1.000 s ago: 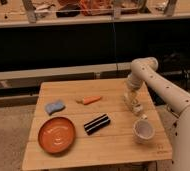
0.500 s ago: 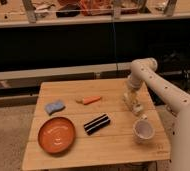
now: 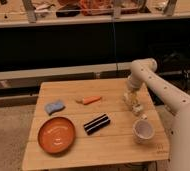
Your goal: Stand the bottle upright
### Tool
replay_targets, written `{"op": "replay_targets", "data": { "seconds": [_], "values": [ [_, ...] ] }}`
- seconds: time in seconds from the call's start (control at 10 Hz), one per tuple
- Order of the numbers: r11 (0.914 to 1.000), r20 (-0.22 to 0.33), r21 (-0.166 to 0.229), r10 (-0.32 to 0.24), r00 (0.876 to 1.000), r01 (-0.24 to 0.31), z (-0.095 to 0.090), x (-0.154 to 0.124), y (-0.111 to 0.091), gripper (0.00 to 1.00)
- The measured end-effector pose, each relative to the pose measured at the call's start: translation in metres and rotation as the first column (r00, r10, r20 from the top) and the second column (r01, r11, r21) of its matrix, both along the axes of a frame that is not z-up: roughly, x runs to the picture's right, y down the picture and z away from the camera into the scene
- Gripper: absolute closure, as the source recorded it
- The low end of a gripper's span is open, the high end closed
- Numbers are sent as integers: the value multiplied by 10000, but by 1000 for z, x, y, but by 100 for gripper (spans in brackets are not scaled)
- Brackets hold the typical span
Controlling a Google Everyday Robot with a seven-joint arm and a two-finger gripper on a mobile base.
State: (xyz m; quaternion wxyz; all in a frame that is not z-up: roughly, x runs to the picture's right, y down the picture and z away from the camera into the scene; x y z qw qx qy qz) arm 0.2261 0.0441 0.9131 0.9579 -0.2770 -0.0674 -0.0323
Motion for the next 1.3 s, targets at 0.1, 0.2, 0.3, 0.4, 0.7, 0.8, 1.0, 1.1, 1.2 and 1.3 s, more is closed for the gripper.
{"op": "replay_targets", "data": {
  "seconds": [0.1, 0.2, 0.3, 0.4, 0.7, 0.8, 1.0, 1.1, 1.2, 1.3],
  "values": [
    [10000, 0, 5, -18, 10000, 18, 0, -1, -1, 20],
    [10000, -2, -4, -27, 10000, 27, 0, -2, -2, 20],
    [10000, -45, -42, 11, 10000, -12, 2, 1, 0, 20],
    [10000, -65, -71, 0, 10000, 0, 4, 3, 2, 20],
    [9999, -52, -112, -118, 9999, 118, 5, 0, 2, 20],
    [9998, -41, -121, -151, 9999, 150, 5, -1, 2, 20],
    [9992, 49, -158, -355, 9994, 356, 4, 0, -1, 20],
    [9951, 171, -245, -953, 9953, 957, 1, 3, -3, 20],
    [9887, 398, -210, -1475, 9883, 1484, -4, 2, -10, 20],
    [9706, 948, -194, -2369, 9669, 2397, -16, 3, -22, 20]
  ]
}}
